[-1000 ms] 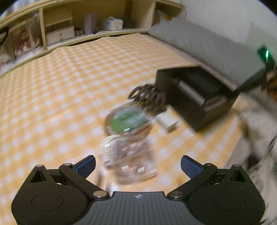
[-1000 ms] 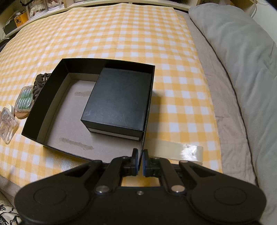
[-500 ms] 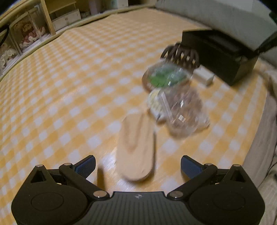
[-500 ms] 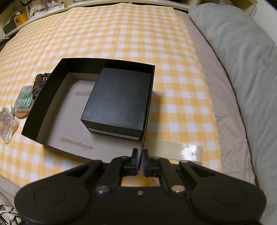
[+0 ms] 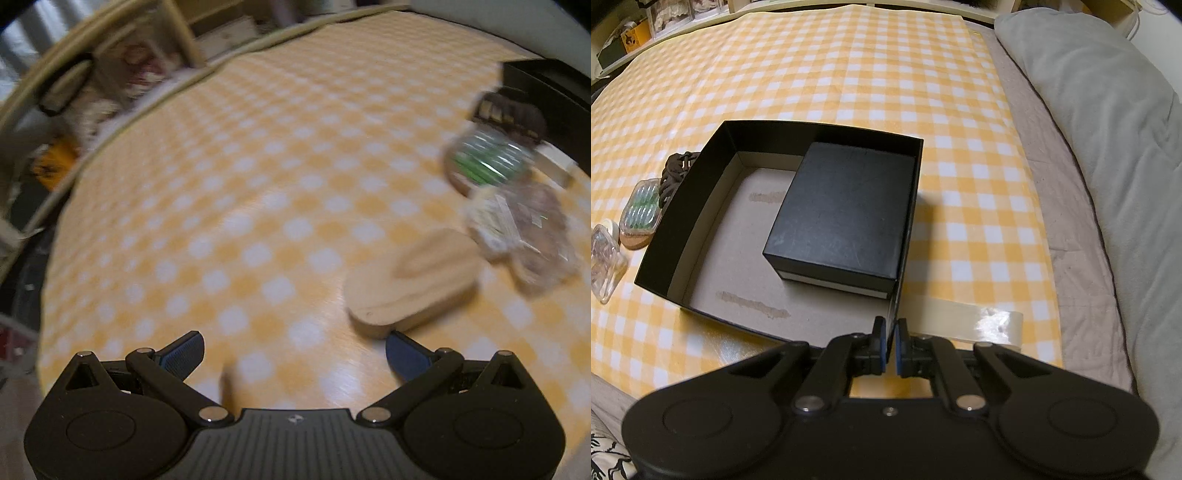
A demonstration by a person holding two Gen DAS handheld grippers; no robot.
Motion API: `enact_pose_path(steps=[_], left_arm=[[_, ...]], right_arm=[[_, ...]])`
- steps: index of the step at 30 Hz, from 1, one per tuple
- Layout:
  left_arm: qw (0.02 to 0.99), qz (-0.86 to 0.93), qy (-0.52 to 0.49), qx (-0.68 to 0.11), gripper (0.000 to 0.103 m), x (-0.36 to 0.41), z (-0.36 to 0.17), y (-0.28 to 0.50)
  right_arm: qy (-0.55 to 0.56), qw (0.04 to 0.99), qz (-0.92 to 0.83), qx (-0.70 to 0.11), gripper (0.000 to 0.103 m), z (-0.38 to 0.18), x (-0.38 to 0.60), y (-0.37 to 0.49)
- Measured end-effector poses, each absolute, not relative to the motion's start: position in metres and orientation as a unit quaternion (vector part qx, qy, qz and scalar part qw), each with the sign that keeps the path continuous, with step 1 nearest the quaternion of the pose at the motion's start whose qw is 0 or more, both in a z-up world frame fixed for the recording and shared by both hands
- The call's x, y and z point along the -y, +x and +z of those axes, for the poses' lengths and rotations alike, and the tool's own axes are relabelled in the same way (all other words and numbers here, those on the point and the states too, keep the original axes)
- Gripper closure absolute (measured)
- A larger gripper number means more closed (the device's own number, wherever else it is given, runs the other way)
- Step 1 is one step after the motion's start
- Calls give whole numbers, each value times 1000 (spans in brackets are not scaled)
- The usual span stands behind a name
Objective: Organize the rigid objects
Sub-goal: 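Move the left tool back to the oval light-wood block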
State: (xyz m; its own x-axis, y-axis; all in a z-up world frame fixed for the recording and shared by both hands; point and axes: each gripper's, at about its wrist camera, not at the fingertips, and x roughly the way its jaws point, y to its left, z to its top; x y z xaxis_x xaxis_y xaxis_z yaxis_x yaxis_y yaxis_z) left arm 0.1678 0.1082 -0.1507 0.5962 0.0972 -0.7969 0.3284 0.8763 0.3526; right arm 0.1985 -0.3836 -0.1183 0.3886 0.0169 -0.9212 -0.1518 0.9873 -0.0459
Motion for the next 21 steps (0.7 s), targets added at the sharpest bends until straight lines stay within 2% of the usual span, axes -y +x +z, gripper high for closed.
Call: enact_pose_path(steps=[10, 18, 21], left_arm=[[853, -147, 179, -468, 0, -96, -148, 165], [870, -139, 51, -471, 0, -85, -144, 171], [871, -127, 31, -473, 0, -81, -146, 177]], right_arm=[[-62, 831, 51, -551, 97, -119, 384, 199], [-58, 831, 50, -552, 98, -120, 383, 199], [-54, 830, 50, -552, 98, -120, 384, 199]])
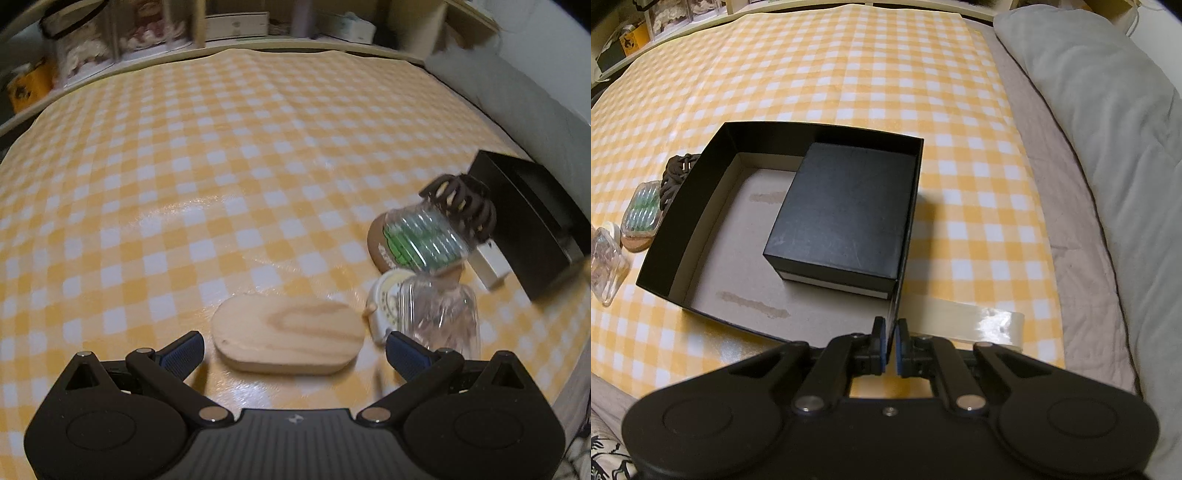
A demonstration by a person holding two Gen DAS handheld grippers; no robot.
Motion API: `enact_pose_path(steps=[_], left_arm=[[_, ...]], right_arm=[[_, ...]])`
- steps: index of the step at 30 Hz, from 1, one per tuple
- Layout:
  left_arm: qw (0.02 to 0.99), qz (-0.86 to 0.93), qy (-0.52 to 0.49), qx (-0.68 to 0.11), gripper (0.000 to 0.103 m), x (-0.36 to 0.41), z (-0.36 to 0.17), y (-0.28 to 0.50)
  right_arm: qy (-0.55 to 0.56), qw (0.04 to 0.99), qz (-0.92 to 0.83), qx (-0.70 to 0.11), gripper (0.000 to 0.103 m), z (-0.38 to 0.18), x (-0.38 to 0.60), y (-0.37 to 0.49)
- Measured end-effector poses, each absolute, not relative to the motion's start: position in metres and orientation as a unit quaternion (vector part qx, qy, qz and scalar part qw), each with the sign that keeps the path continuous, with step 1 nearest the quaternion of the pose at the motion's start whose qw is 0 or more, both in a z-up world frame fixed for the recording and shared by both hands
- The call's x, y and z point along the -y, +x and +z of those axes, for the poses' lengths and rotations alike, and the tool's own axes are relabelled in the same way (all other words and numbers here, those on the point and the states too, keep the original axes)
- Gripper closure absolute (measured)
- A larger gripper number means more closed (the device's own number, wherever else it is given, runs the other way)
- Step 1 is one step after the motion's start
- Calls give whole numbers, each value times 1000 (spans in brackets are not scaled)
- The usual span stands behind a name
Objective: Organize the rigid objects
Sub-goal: 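Move the left tool back to the oval light-wood block, then grasp the oval wooden block with the left tool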
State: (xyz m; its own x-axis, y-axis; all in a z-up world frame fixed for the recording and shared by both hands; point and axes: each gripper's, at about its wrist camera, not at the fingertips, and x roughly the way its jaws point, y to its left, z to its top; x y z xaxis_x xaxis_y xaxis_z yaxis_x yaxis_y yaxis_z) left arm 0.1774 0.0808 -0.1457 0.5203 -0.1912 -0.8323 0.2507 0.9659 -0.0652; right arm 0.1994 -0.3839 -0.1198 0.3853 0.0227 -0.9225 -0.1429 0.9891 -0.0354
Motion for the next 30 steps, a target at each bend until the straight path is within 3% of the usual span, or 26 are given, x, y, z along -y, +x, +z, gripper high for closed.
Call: enact_pose_path(steps=[10, 15, 20, 23, 30], left_arm=[[873, -84, 55, -478, 0, -69, -157, 190], [872, -73, 50, -481, 11, -71, -158, 194], [872, -78, 48, -481, 11, -74, -158, 195], [872, -77, 47, -481, 11, -72, -158, 191], [876, -79, 13, -476, 11, -72, -148, 187]], right_arm=[[-14, 834, 39, -550, 98, -116, 391, 201], [38, 840, 20, -541, 97, -113, 400, 210], [74, 843, 1, -532, 96, -111, 402, 225], [73, 845, -3, -530, 88, -112, 397, 235], [34, 842, -8, -539, 89, -116, 386, 246]])
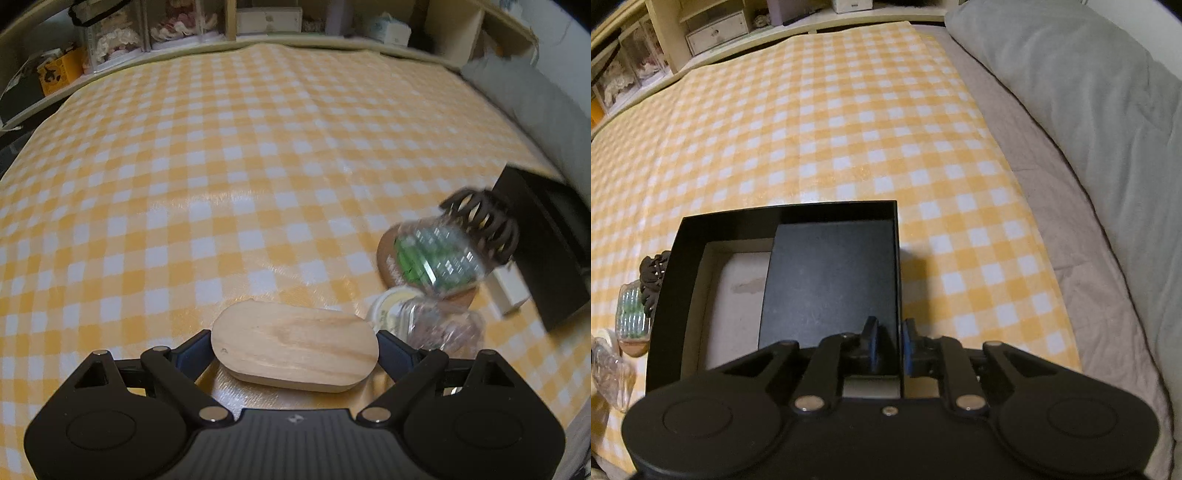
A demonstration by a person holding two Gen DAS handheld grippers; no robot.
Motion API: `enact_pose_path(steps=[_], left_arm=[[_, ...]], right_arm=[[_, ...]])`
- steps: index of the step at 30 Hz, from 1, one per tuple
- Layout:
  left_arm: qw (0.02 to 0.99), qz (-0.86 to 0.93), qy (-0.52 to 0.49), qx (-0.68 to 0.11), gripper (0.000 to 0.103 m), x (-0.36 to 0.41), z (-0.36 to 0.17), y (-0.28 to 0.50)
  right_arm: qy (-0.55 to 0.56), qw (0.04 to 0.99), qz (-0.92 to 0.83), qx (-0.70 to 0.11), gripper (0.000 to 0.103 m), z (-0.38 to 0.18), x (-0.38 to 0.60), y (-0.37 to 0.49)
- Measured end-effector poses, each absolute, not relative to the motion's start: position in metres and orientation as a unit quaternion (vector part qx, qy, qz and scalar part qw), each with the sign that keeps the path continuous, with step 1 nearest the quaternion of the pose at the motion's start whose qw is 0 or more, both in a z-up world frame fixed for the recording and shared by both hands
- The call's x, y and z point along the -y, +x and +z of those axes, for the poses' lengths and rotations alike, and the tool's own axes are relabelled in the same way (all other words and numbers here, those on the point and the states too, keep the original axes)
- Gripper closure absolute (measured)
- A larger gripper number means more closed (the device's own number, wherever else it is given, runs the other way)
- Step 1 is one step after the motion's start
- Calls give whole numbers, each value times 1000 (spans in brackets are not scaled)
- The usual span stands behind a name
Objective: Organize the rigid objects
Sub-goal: 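Grasp the oval wooden block with the left tool, then carry the wooden block into the tray beside the black box and release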
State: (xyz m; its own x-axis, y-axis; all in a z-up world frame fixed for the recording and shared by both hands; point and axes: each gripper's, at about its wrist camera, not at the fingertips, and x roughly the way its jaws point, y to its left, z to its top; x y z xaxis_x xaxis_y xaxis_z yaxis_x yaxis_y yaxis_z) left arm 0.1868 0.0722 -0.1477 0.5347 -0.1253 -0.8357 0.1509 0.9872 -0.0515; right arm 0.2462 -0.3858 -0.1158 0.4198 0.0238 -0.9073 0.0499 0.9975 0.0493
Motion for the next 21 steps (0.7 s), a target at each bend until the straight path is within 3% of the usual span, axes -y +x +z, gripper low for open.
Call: enact_pose_path(steps=[4, 12, 21], left_arm=[[885, -68, -14, -461, 11, -71, -131, 183], [888, -84, -53, -450, 11, -33, -96, 176], [866, -146, -126, -462, 11, 64, -71, 177]], right_arm=[[42, 841, -7, -540, 101, -113, 389, 245], [51, 841, 0, -539, 101, -114, 395, 245], [53, 842, 6, -537, 101, -114, 395, 244]])
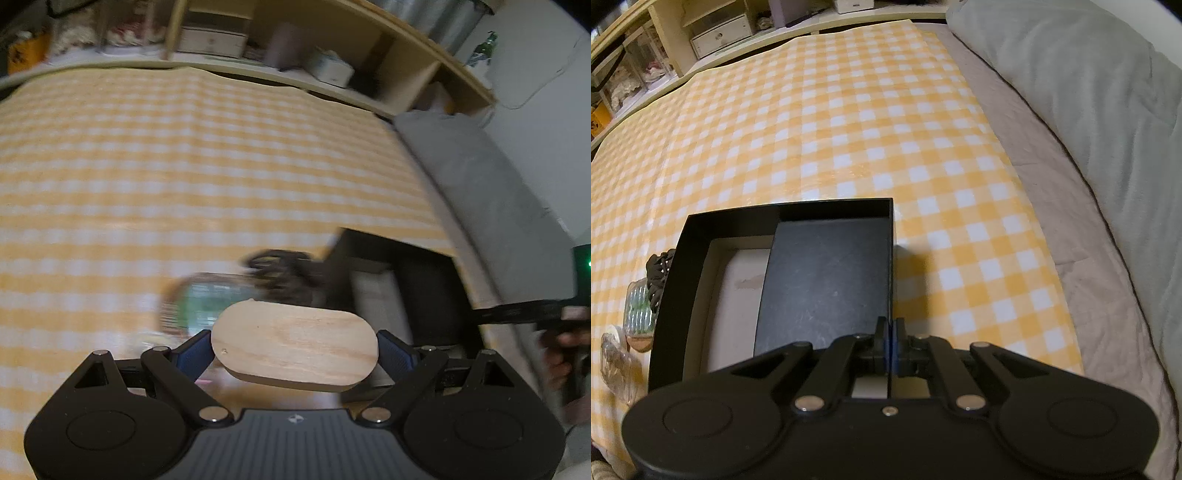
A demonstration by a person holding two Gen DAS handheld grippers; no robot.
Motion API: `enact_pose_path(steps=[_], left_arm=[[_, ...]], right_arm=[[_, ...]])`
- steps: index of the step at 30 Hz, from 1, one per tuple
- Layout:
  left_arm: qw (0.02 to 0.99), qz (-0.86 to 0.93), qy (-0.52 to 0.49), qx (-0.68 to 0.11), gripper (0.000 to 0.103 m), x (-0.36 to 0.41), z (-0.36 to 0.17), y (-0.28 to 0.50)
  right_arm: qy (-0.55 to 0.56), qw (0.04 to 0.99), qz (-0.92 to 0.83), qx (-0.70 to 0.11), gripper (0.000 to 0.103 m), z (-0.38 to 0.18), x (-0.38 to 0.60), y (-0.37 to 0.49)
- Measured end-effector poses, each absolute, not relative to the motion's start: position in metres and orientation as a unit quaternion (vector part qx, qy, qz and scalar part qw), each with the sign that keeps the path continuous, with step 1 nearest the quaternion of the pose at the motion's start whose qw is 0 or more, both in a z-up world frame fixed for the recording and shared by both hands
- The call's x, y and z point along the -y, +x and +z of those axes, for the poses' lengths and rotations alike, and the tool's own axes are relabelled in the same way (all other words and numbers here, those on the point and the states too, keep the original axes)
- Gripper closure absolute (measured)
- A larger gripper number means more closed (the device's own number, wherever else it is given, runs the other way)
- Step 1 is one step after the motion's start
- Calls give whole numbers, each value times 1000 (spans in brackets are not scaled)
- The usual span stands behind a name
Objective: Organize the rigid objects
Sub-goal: 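Carry the wooden block into the tray beside the black box and release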
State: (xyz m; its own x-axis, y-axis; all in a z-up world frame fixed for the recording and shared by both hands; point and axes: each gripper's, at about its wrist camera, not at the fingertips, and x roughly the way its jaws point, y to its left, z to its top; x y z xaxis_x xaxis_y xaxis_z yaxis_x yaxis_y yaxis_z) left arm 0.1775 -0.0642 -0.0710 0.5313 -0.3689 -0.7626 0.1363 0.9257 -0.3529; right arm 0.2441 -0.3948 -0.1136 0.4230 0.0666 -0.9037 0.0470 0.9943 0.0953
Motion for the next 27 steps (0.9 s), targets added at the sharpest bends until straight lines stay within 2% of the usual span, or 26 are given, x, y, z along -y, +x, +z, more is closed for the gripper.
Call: enact_pose_path(steps=[13, 19, 23, 26, 27], left_arm=[[832, -202, -206, -475, 11, 205, -92, 191], [800, -190, -264, -504, 9, 216, -125, 201], [807, -188, -246, -503, 2, 218, -125, 203], [808, -194, -229, -507, 5, 218, -124, 206], [808, -196, -222, -509, 9, 218, -124, 207]], right_arm=[[84, 840, 13, -535, 100, -115, 403, 241], [95, 840, 18, -534, 100, -116, 406, 240], [125, 837, 21, -532, 99, -117, 413, 238], [120, 838, 23, -532, 99, -117, 411, 237], [120, 838, 23, -532, 99, -117, 410, 237]])
